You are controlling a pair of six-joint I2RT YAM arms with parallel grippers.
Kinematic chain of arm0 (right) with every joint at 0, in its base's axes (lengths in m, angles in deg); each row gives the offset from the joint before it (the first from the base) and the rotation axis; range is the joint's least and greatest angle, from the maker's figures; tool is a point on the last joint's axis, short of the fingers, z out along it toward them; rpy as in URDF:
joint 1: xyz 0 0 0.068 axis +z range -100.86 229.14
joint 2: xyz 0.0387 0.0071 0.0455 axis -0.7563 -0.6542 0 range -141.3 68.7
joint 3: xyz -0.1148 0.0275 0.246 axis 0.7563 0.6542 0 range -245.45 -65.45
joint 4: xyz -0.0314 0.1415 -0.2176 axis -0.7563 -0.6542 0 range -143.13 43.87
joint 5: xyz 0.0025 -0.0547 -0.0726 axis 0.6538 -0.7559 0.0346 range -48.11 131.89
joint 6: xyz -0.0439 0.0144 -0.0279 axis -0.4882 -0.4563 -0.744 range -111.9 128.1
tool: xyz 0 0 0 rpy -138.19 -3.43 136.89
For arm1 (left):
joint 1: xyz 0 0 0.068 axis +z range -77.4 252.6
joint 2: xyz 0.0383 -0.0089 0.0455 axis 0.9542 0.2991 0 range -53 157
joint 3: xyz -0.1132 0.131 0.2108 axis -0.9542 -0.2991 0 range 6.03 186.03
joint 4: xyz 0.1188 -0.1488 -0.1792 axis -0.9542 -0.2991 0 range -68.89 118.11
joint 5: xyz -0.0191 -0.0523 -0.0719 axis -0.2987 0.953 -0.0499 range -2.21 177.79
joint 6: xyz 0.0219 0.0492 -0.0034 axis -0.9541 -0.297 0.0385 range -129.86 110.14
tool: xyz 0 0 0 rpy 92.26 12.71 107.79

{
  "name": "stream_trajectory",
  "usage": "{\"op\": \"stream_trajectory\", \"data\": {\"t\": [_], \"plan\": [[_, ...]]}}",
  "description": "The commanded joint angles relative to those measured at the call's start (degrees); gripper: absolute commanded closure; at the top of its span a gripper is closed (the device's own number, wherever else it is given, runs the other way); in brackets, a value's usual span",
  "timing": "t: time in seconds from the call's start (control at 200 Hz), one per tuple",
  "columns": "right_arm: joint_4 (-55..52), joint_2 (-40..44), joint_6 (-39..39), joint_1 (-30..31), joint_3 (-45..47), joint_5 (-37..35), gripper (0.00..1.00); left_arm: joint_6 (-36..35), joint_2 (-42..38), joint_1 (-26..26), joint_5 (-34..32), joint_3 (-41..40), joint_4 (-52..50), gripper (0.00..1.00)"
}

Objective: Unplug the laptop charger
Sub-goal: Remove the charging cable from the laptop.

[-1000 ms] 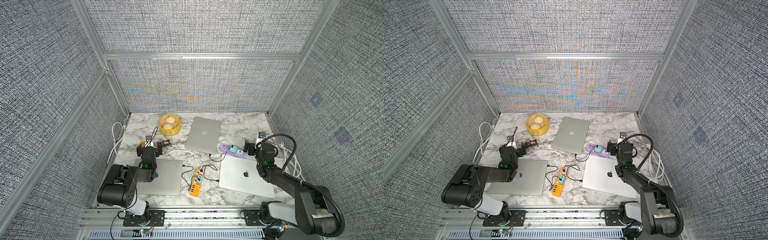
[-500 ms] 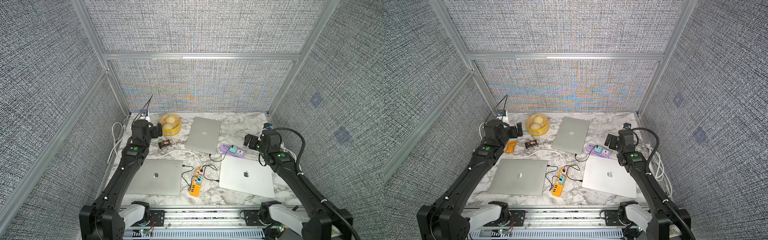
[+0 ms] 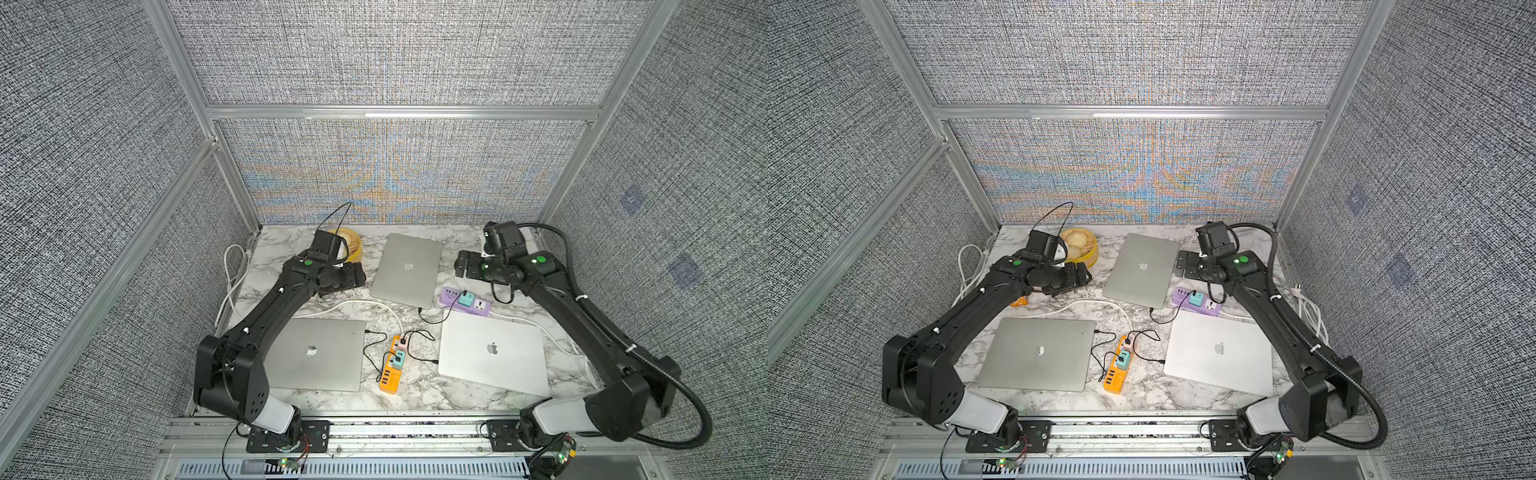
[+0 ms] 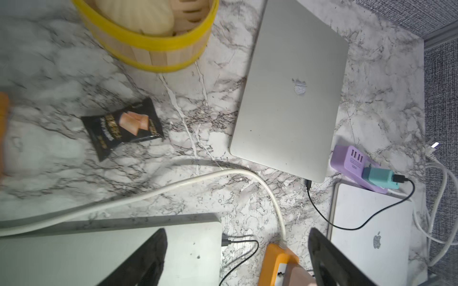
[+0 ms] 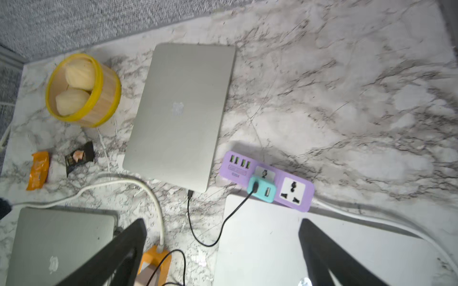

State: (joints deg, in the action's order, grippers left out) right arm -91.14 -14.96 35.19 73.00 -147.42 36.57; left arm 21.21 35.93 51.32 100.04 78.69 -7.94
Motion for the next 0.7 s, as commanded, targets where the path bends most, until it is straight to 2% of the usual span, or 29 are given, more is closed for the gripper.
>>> {"op": "stream_trajectory", "data": {"t": [0.0, 0.12, 0.275, 0.495, 0.695], "plan": [[-7.11, -4.37, 6.21, 3.59, -3.01, -2.92, 0.03, 6.74, 3.72, -0.46, 9.86, 1.08, 5.31, 0.15], [-7.96, -9.67, 10.41, 7.96, -5.20, -2.93, 0.06, 7.95, 8.63, -1.13, 14.06, 3.09, 8.68, 0.20], [-6.06, -14.93, 14.64, 12.35, -5.98, -3.11, 0.16, 10.01, 14.17, -1.31, 18.13, 4.86, 13.00, 0.22], [-4.64, -21.44, 21.12, 14.04, -5.58, -3.44, 0.25, 16.92, 21.47, -1.90, 25.56, 3.90, 24.43, 0.27], [0.48, -23.51, 24.99, 15.16, -1.01, -3.73, 0.36, 20.36, 27.10, -2.42, 28.45, 6.51, 28.45, 0.29]]}}
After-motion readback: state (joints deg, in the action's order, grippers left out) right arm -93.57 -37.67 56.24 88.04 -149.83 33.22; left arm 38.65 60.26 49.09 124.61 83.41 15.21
